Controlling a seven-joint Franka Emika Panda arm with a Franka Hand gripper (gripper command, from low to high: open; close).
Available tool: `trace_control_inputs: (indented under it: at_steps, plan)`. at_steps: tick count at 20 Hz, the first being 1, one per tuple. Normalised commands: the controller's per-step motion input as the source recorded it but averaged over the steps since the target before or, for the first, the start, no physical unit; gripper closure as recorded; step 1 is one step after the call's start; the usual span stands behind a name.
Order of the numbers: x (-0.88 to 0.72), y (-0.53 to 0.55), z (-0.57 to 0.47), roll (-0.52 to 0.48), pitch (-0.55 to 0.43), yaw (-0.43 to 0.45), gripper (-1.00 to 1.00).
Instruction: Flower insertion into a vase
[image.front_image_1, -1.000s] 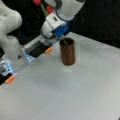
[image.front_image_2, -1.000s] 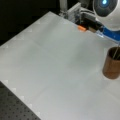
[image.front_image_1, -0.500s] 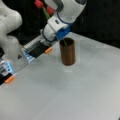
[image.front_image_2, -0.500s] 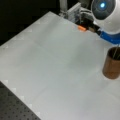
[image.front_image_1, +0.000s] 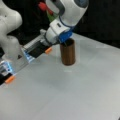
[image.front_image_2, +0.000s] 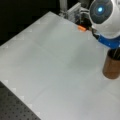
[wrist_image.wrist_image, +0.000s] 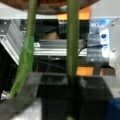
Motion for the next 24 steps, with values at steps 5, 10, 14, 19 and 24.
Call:
trace_control_inputs:
  at_steps: [5, 10, 14, 19, 24]
  plan:
    - [0.19, 0.07, -0.11, -0.18, -0.041, -0.019, -1.0]
    - [0.17, 0.03, 0.05, -0.191, 0.015, 0.0, -1.0]
    - [0.18, -0.06, 0.18, -0.21, 0.052, 0.038, -1.0]
    - [0.18, -0.18, 0.33, -0.224, 0.039, 0.045, -1.0]
    - [0.17, -0.28, 0.41, -0.177, -0.009, 0.017, -1.0]
